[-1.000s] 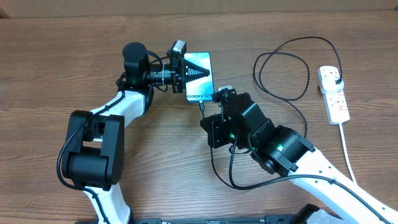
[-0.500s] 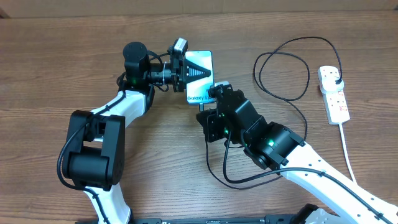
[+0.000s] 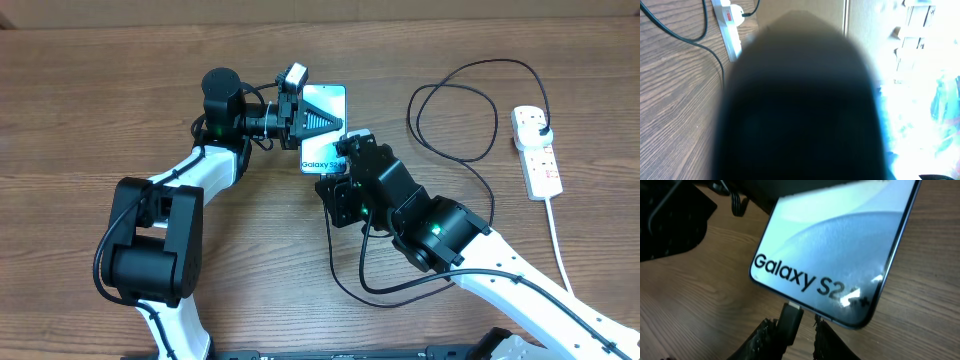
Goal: Plug charger to phone and switch on socket
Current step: 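Press the plug fully into the phone port with the right gripper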
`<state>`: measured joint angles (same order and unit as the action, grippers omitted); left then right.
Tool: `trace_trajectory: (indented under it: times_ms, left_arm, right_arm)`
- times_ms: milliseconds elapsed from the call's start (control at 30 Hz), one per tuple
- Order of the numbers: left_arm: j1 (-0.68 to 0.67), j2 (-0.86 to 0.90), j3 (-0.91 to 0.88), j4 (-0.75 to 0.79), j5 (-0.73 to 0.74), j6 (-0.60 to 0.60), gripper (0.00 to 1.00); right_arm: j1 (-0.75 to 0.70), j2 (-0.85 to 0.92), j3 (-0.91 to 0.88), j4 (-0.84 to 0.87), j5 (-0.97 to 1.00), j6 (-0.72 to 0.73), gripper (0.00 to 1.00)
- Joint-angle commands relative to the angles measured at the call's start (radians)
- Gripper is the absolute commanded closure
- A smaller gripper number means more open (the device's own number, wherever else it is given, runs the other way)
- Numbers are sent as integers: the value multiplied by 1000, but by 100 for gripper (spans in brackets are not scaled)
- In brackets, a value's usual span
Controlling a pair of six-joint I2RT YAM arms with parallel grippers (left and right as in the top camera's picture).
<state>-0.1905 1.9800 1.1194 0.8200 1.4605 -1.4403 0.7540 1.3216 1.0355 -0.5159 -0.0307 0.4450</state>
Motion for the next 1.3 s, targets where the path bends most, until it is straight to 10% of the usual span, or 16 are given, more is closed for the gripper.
trace_trajectory:
  times_ms: [0,333,867,1267]
  left_arm:
    - [-6,-6,16,8,-21,19,96]
    - [-6,-6,16,8,-14,31,96]
    - [-45,-6,16,39,119,180,96]
    - [-28,-5,16,48,-123,163,96]
  right_arm:
    - [16,12,5,-21,-8,3,74]
    - [27,29,5,16,4,29,96]
    - [23,29,18,172,64,-18,95]
    - [22,-61,118,-158,63,103,25]
